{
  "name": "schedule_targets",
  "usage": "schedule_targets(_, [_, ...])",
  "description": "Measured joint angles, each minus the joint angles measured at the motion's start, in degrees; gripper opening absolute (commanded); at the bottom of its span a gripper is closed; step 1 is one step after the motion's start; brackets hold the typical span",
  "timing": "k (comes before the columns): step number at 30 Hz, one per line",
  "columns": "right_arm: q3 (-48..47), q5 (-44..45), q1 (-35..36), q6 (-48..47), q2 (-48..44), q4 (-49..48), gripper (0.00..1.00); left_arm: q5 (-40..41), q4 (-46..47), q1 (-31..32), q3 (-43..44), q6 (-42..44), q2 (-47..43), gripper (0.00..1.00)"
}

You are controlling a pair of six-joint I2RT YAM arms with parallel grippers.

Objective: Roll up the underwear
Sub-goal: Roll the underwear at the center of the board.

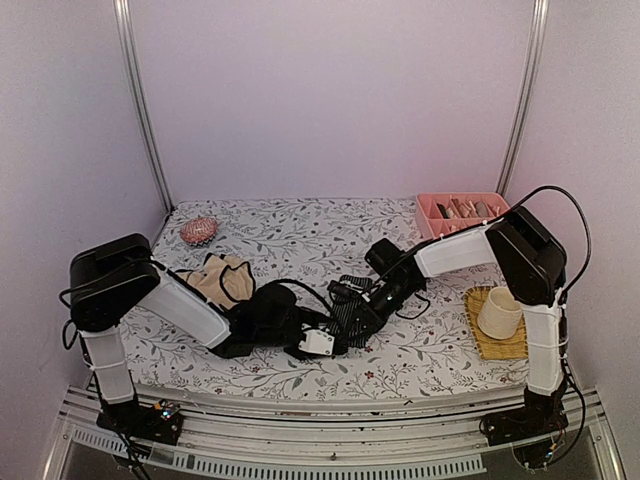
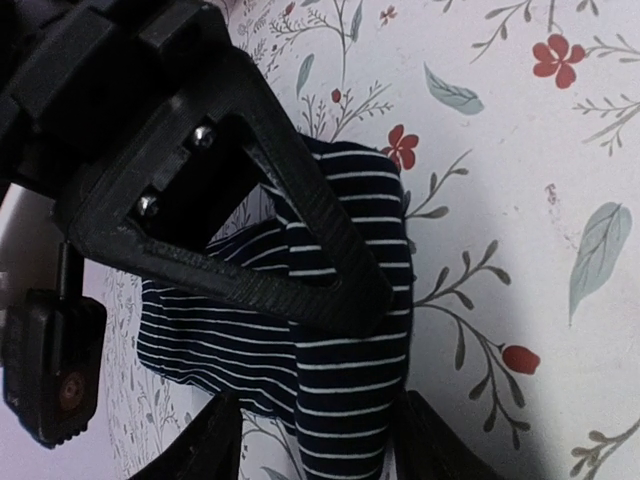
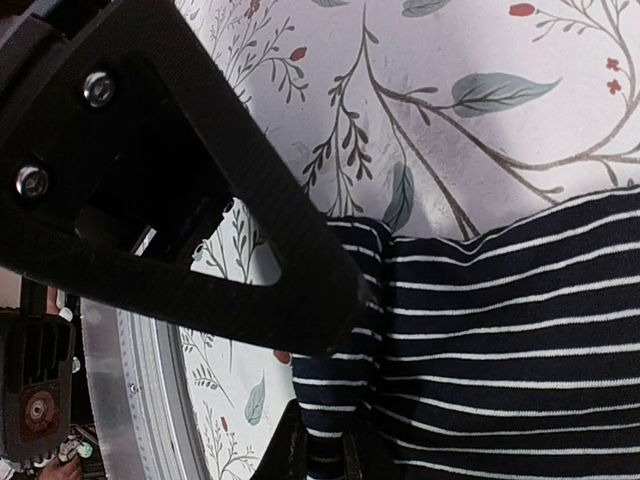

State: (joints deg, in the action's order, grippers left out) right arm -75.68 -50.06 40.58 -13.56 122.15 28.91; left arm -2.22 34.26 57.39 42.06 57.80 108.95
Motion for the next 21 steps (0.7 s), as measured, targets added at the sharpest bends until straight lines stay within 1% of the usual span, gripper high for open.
schedule_targets(4, [-0.1,-0.2,-0.1,-0.7,0.2,0.4,0.08,0.6,1.6,0.0,0.2,1.1,0.9,0.49])
schedule_targets(13, [-0.4,-0.9,-0.6,-0.9,0.6,0.7,0.09,-1.3,2.2,0.0,-0.7,3.1,0.8,0.5])
schedule_targets(15, [-0.5,-0.9,-0.7,-0.9,0.6,0.7,0.08,-1.9,2.2,0.0,-0.8,3.4,0.7,0.49])
schedule_targets(17, [-0.6,-0.9,-0.9,-0.9,0.7,0.8,0.08,-2.3,2.1,0.0,-0.8,3.7,0.7,0.41])
schedule_targets(19, [-0.7,-1.1,-0.9,-0.9,0.9,1.0,0.08,-2.6,1.5,0.1,-0.7,3.8,0.7,0.3])
schedule_targets(21, [-0.8,-1.2,-0.9,-0.9,0.9,1.1,0.08,-2.7,0.2,0.1,-0.1,3.8,0.9,0.29])
